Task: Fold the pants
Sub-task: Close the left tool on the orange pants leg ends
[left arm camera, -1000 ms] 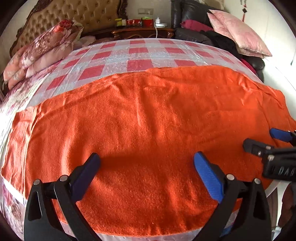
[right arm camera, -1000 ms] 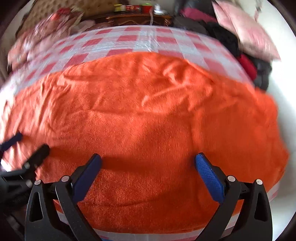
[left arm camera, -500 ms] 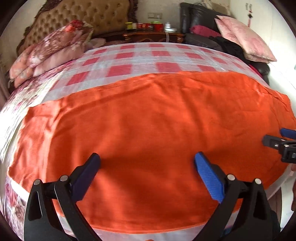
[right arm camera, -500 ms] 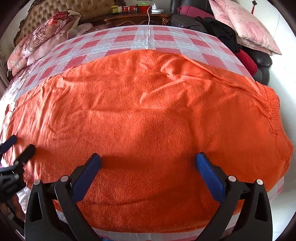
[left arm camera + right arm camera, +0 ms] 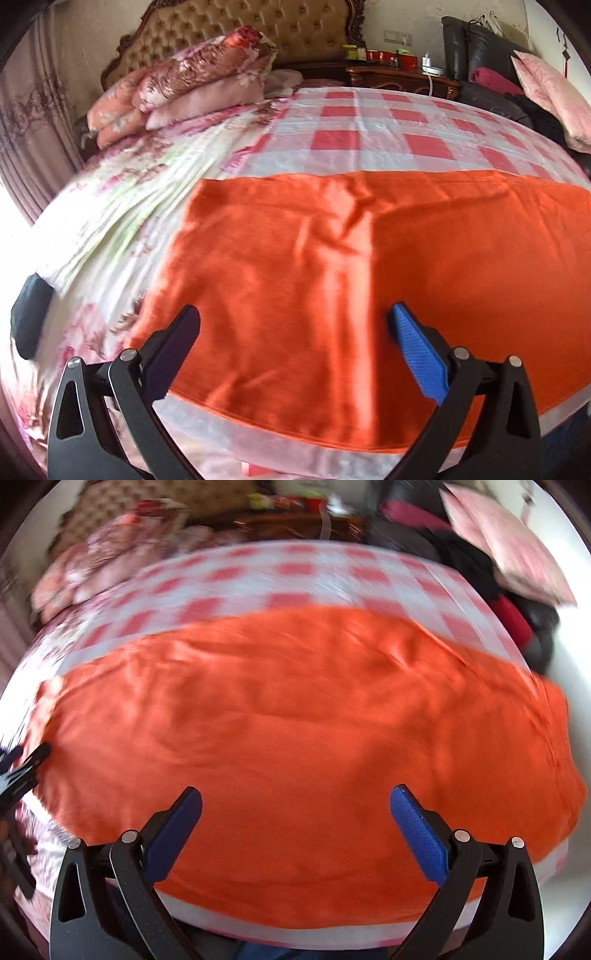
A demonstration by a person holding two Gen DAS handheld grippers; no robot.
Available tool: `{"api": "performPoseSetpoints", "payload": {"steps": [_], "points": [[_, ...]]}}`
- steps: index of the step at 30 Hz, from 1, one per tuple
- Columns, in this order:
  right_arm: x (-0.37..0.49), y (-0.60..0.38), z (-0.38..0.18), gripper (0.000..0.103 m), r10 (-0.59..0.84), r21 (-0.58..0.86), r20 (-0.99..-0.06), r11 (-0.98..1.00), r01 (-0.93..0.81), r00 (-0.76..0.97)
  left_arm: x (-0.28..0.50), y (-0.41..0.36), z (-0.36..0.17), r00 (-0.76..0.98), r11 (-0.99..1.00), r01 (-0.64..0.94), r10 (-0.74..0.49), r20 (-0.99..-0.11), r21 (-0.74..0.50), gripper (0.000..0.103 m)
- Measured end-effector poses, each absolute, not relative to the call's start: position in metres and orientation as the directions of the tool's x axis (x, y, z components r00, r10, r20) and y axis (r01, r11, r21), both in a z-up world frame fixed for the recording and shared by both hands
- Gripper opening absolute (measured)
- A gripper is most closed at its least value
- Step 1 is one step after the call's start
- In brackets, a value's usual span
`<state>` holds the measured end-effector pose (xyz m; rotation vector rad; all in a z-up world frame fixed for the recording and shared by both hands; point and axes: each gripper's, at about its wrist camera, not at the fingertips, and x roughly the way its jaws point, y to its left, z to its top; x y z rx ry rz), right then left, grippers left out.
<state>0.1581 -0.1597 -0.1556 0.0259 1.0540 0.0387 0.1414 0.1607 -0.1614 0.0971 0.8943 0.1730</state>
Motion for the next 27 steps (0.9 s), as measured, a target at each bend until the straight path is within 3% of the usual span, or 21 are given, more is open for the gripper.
{"api": "performPoseSetpoints", "payload": {"steps": [8, 12, 15, 16, 17, 19, 21, 24, 26, 27], "points": [[0.175, -0.102, -0.158, 0.098, 0.097, 0.002, -0.861, 0.982, -0.188, 0.499, 0.132, 0.222, -0.157, 0.564, 0.939, -0.261, 0.338, -0.753, 0.226, 0.102], [0.178, -0.100, -0.175, 0.098, 0.043, -0.038, -0.894, 0.985, -0.170, 0.447, 0.117, 0.272, -0.156, 0.517, 0.911, -0.381, 0.351, -0.780, 0.157, 0.101], [0.177, -0.105, -0.181, 0.098, 0.058, -0.018, -0.895, 0.986, -0.166, 0.442, 0.100, 0.316, -0.160, 0.533, 0.894, -0.441, 0.194, -0.823, -0.075, 0.100], [0.177, -0.105, -0.181, 0.098, 0.058, -0.020, -0.895, 0.986, -0.168, 0.443, 0.093, 0.330, -0.162, 0.563, 0.875, -0.446, 0.111, -0.819, -0.188, 0.095], [0.176, -0.104, -0.181, 0.098, 0.054, -0.025, -0.894, 0.985, -0.170, 0.446, 0.086, 0.344, -0.165, 0.598, 0.840, -0.444, 0.020, -0.801, -0.311, 0.088], [0.176, -0.103, -0.183, 0.098, 0.050, -0.029, -0.892, 0.985, -0.168, 0.450, 0.079, 0.360, -0.173, 0.662, 0.745, -0.416, -0.146, -0.735, -0.522, 0.085], [0.177, -0.105, -0.184, 0.098, 0.057, -0.014, -0.894, 0.988, -0.155, 0.445, 0.078, 0.367, -0.184, 0.691, 0.658, -0.378, -0.269, -0.671, -0.652, 0.083], [0.177, -0.106, -0.184, 0.098, 0.056, -0.018, -0.893, 0.987, -0.159, 0.446, 0.087, 0.358, -0.188, 0.682, 0.653, -0.352, -0.312, -0.662, -0.670, 0.067], [0.176, -0.106, -0.184, 0.098, 0.054, -0.019, -0.892, 0.987, -0.158, 0.448, 0.096, 0.353, -0.187, 0.656, 0.692, -0.326, -0.325, -0.681, -0.644, 0.047], [0.176, -0.107, -0.184, 0.098, 0.055, -0.018, -0.892, 0.988, -0.156, 0.449, 0.101, 0.344, -0.186, 0.635, 0.722, -0.308, -0.329, -0.699, -0.619, 0.045]]}}
